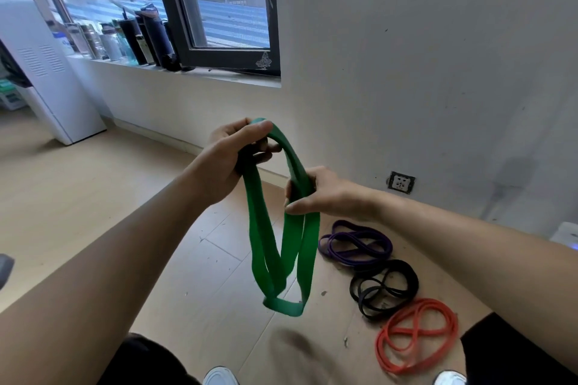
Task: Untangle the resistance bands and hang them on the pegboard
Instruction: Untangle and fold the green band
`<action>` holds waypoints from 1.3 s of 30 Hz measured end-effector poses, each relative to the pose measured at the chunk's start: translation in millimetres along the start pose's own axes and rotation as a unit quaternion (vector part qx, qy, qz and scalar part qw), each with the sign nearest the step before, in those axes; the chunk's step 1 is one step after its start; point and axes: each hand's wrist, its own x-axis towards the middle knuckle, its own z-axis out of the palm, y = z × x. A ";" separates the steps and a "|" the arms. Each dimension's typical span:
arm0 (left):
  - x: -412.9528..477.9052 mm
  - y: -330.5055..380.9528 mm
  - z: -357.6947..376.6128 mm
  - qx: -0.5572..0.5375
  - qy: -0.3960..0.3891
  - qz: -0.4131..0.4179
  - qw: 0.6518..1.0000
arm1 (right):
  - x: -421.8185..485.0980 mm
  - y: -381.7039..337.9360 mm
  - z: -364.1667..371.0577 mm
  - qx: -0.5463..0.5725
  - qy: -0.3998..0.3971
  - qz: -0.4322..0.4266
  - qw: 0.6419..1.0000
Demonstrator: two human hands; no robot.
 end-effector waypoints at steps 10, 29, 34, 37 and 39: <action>4.5 -8.7 -33.0 -0.010 0.100 -0.010 0.995 | -11.5 -15.4 -35.5 -0.035 0.033 -0.031 0.998; 15.0 -13.7 27.0 0.153 -0.123 -0.044 0.980 | -37.8 -37.9 -67.4 0.005 0.132 -0.140 0.981; 14.5 -13.2 48.0 0.188 -0.129 -0.046 0.972 | -38.2 -34.1 -71.2 -0.023 0.087 -0.101 0.991; 14.1 -12.1 56.2 0.165 -0.114 -0.031 0.979 | -38.5 -27.1 -71.7 -0.034 0.043 -0.075 0.996; 13.9 -11.9 59.0 0.136 -0.104 -0.023 0.985 | -38.3 -19.7 -68.2 -0.038 0.000 -0.043 0.998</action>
